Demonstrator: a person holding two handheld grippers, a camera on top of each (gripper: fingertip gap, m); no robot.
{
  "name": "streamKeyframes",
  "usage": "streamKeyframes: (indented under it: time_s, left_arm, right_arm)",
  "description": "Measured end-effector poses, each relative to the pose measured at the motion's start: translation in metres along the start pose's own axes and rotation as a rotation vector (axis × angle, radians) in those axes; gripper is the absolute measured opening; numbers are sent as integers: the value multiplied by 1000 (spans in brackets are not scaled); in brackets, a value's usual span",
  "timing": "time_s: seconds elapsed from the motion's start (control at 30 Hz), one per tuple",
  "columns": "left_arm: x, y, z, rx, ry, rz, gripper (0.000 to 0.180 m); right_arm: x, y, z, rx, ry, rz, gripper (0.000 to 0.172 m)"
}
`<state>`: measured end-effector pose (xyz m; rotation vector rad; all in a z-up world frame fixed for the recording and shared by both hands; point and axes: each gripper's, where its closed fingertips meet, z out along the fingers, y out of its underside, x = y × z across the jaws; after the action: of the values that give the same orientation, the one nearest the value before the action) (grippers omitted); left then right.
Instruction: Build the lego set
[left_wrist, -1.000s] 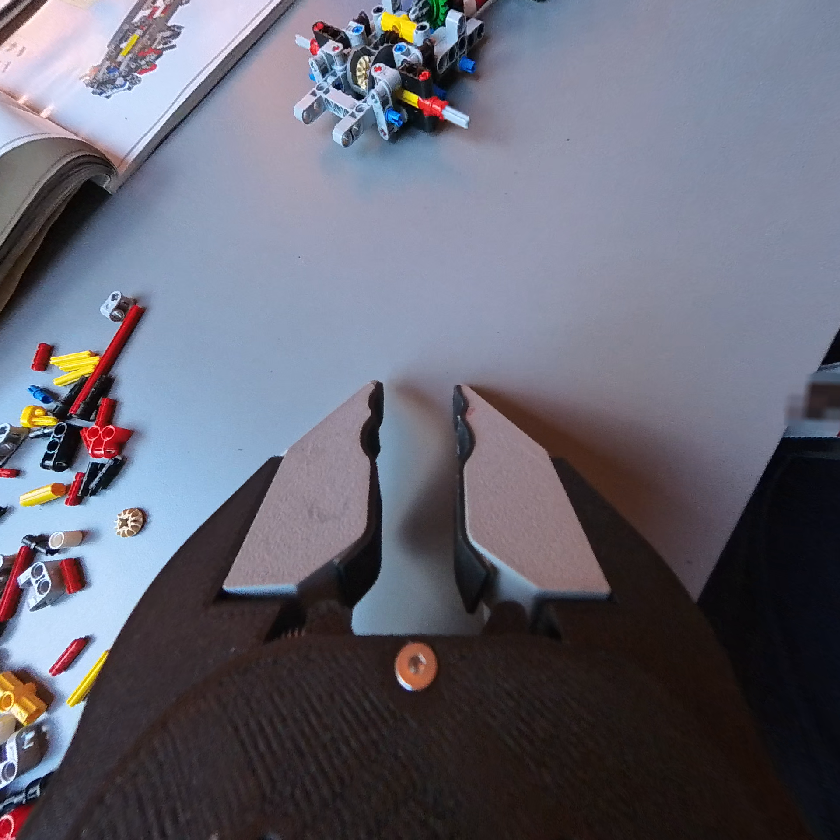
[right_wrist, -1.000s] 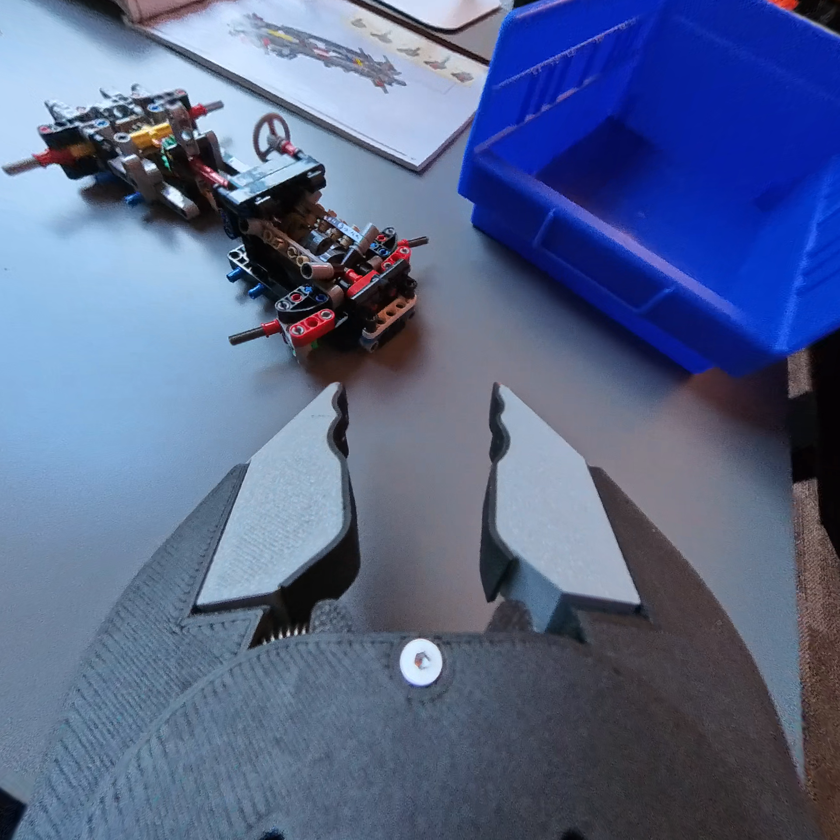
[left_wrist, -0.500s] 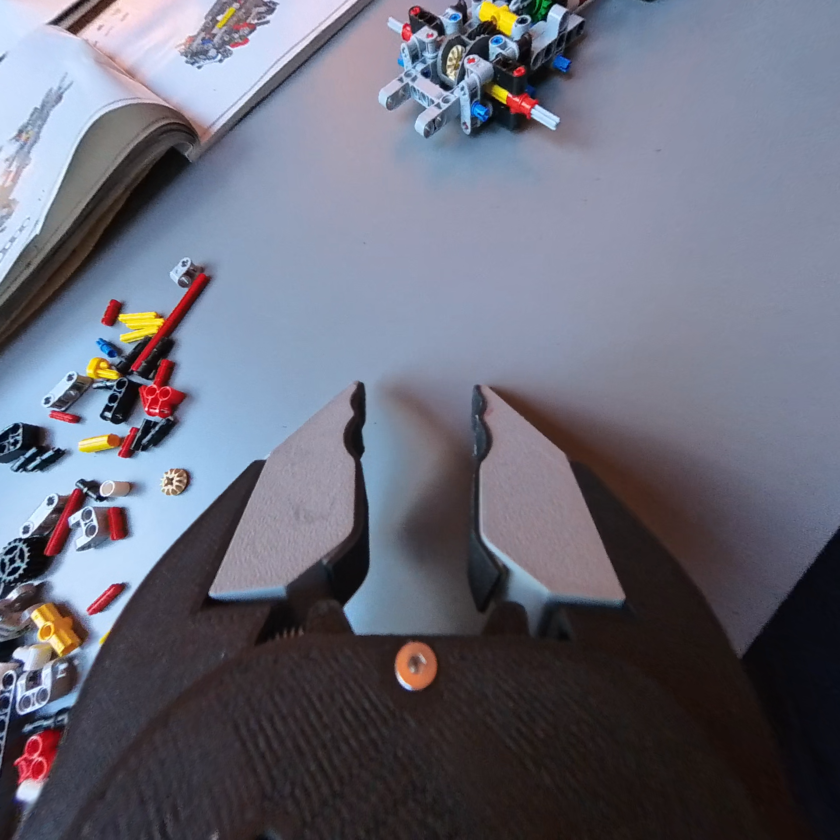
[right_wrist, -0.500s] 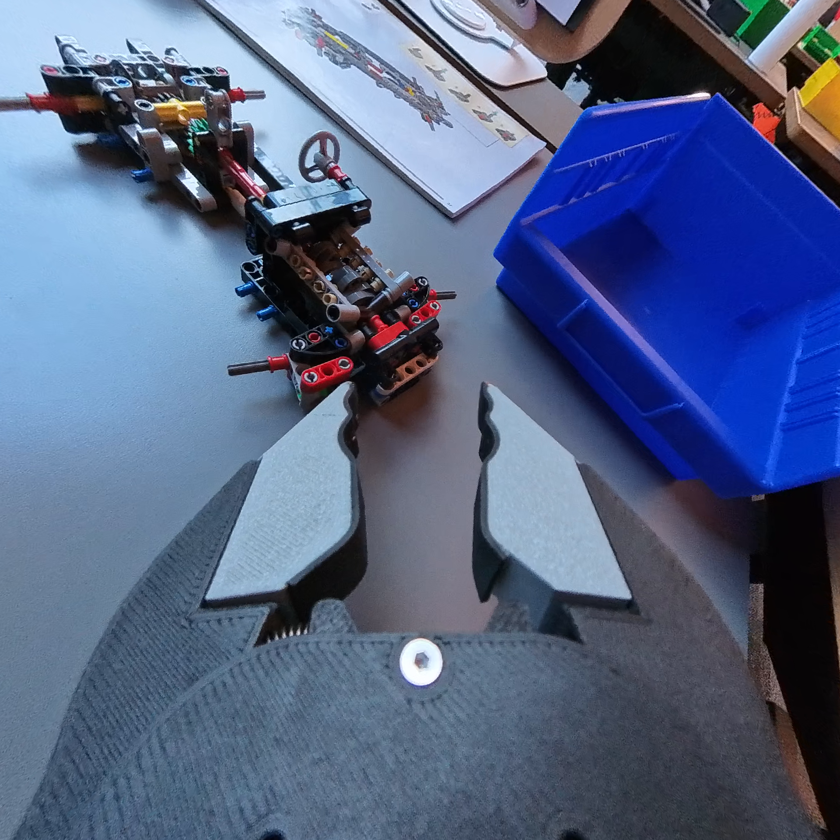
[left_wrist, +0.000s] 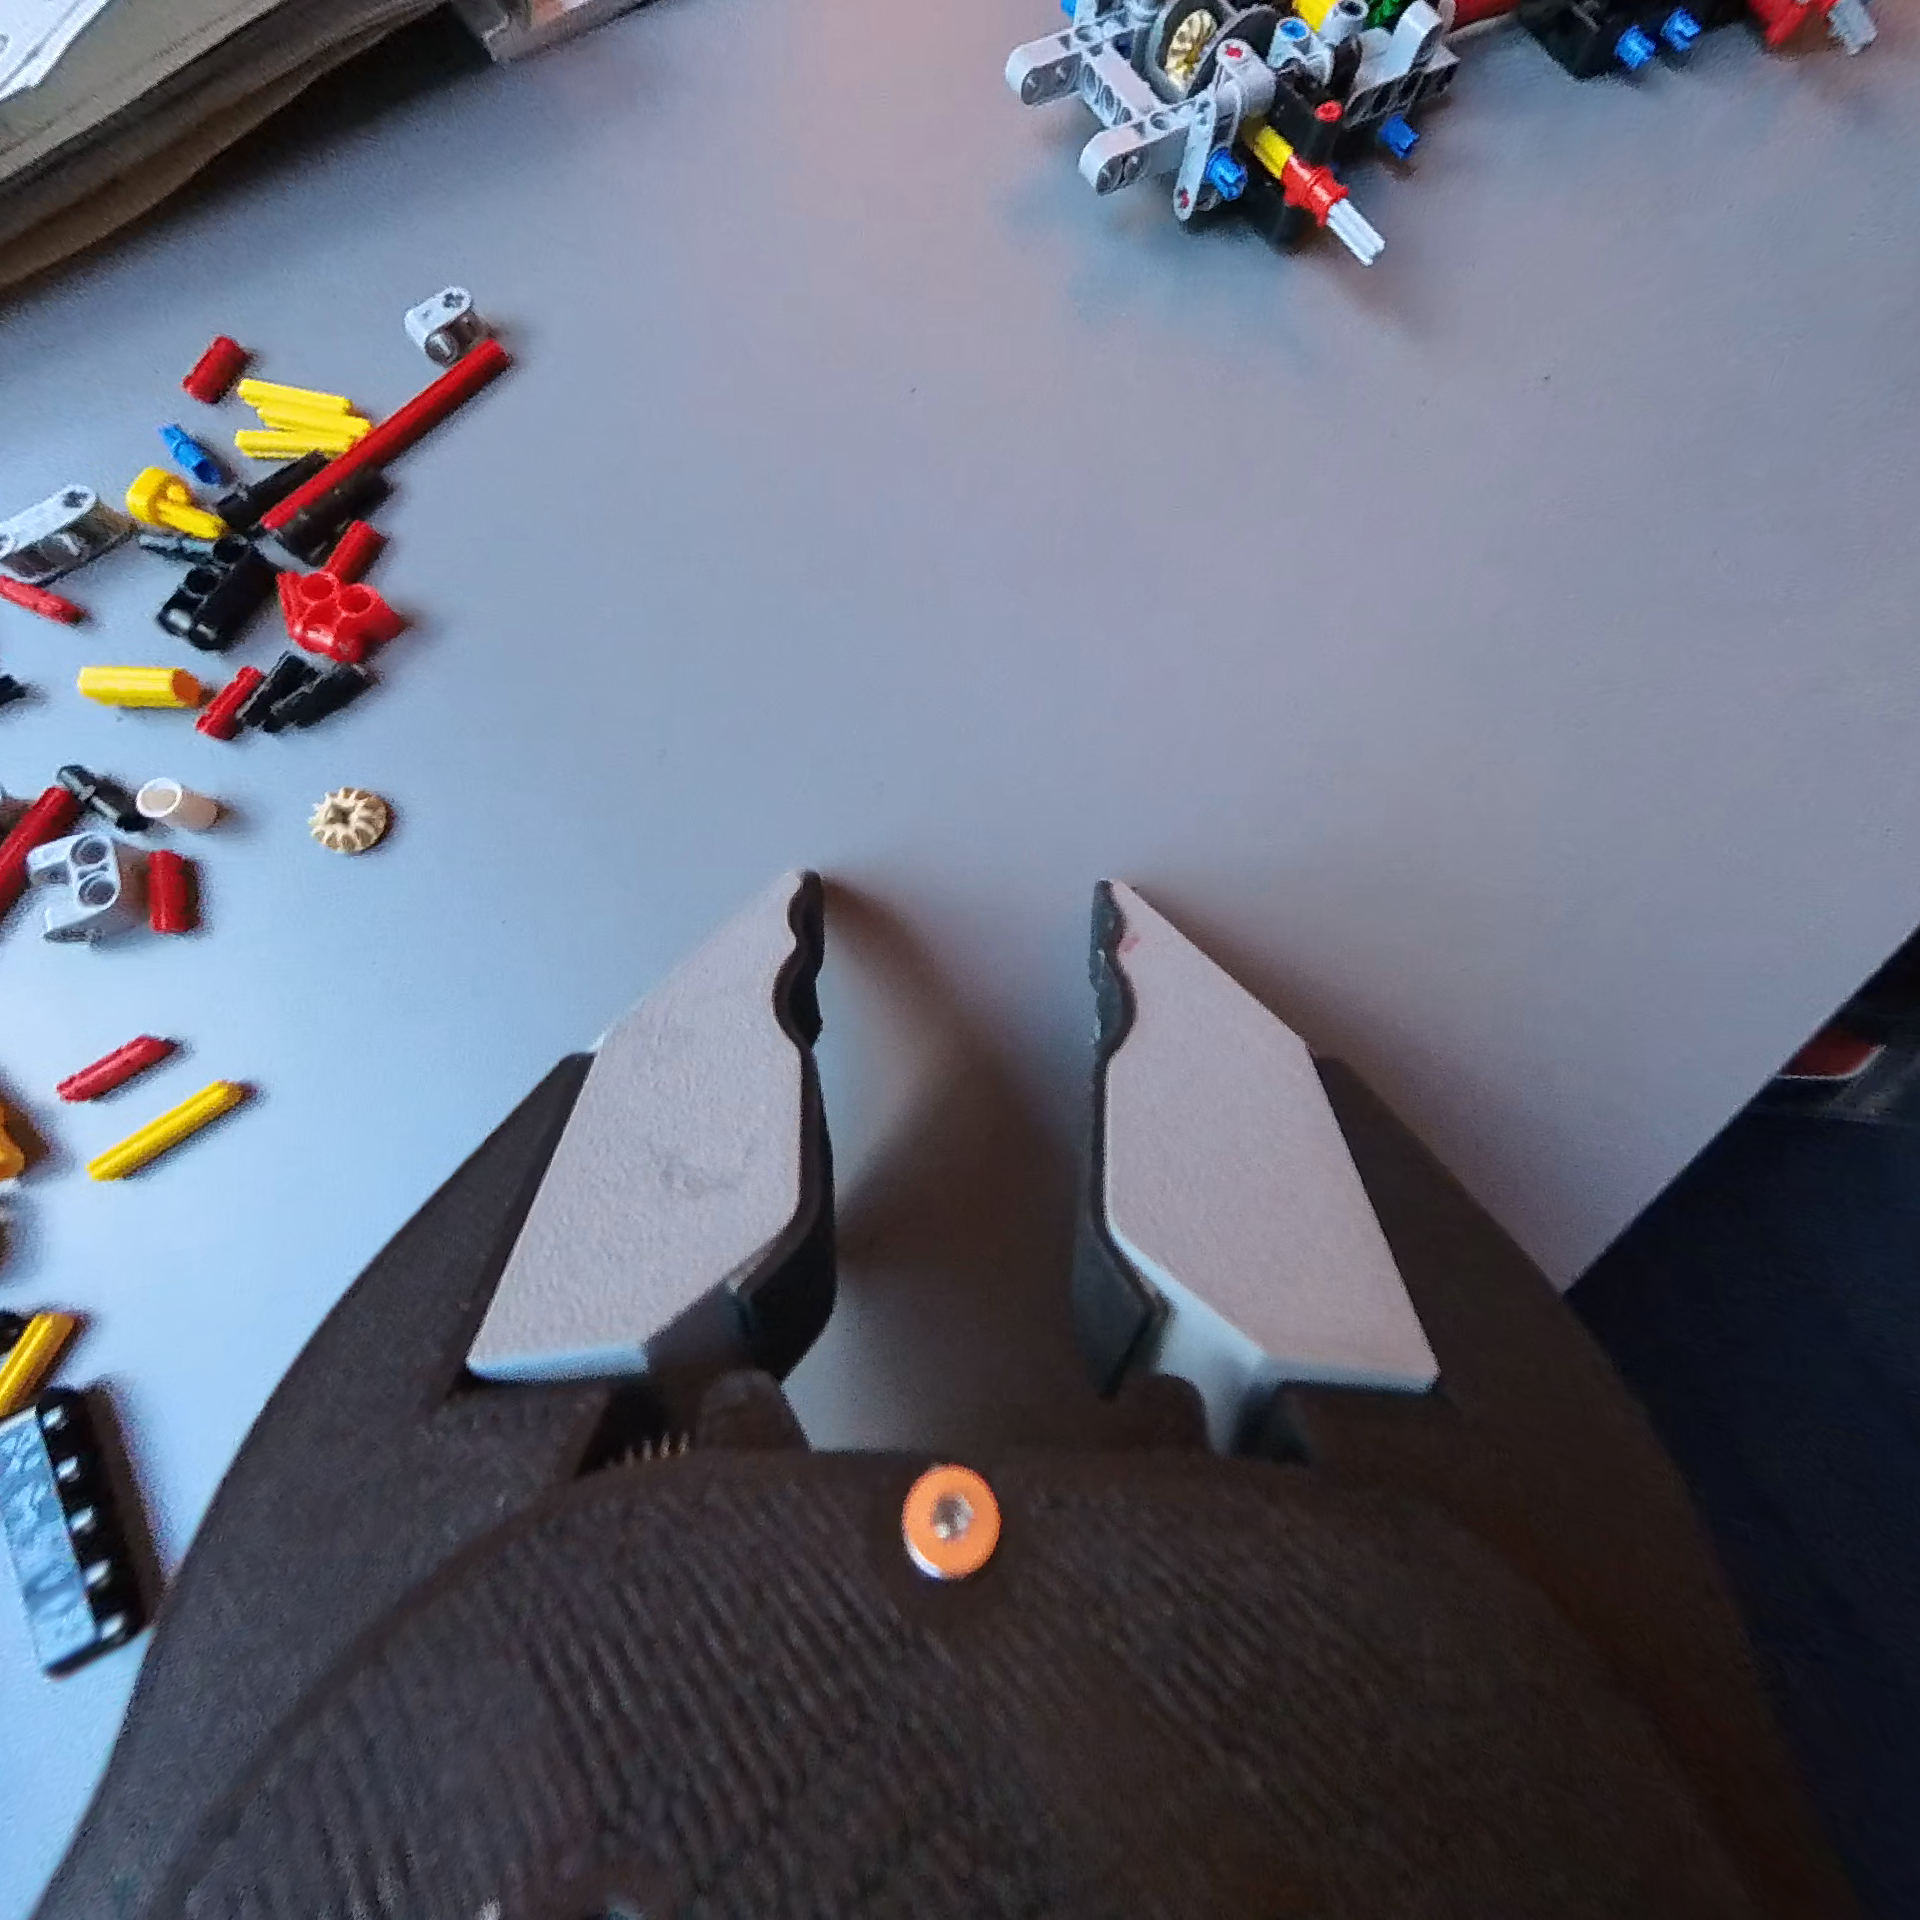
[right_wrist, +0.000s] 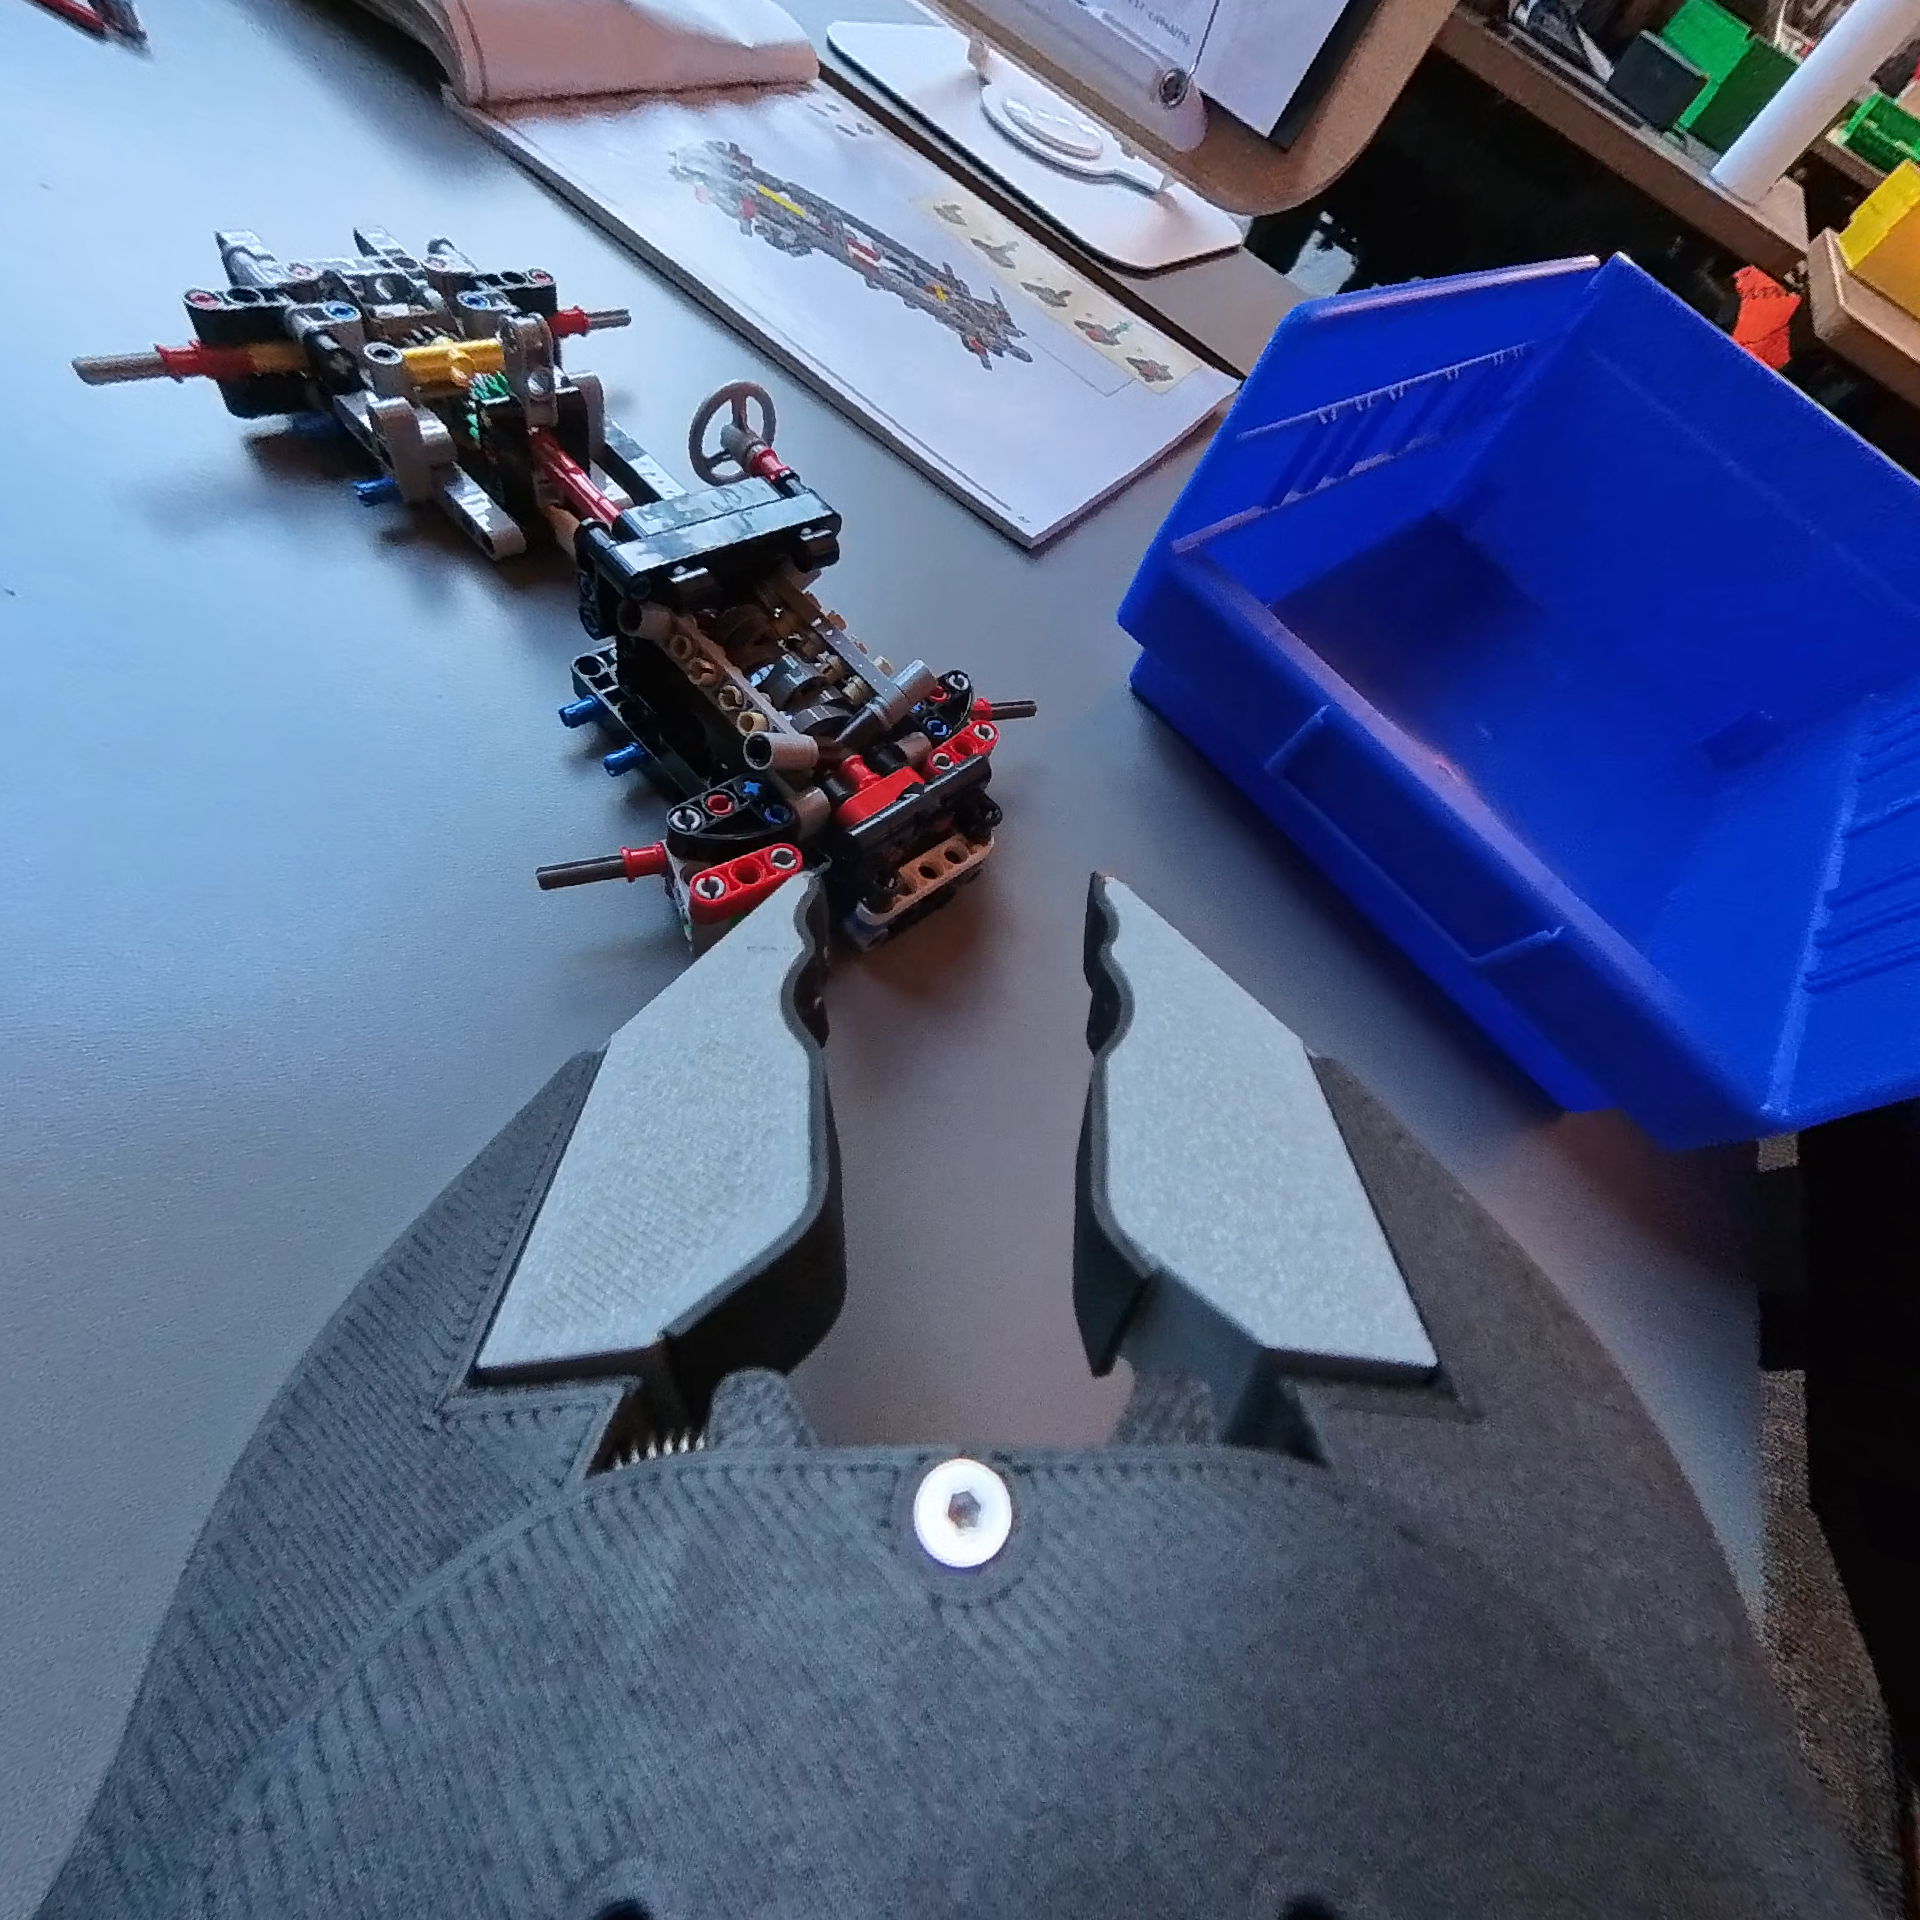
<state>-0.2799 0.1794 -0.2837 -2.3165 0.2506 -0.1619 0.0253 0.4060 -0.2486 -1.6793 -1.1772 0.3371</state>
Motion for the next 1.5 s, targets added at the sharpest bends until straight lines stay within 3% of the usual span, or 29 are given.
streamKeyframes:
  time_s: [0.23,0.5,0.77,1.3,1.37,1.5]
  left_arm:
    - [11,12,-12,32,-18,46,41]
    - [20,9,-19,115,-89,228,27]
    - [23,12,-17,87,-16,181,24]
    - [29,12,-17,69,170,45,22]
    - [30,12,-17,70,183,38,21]
    - [32,11,-19,72,227,6,19]
  right_arm:
    - [0,-2,-2,16,-6,8,46]
    - [-3,0,1,-8,14,-42,45]
    - [-8,5,6,-49,56,-151,43]
    - [4,7,8,-62,74,-81,42]
    - [-1,3,8,-40,27,-65,43]
    - [-29,-16,-2,90,-301,69,43]
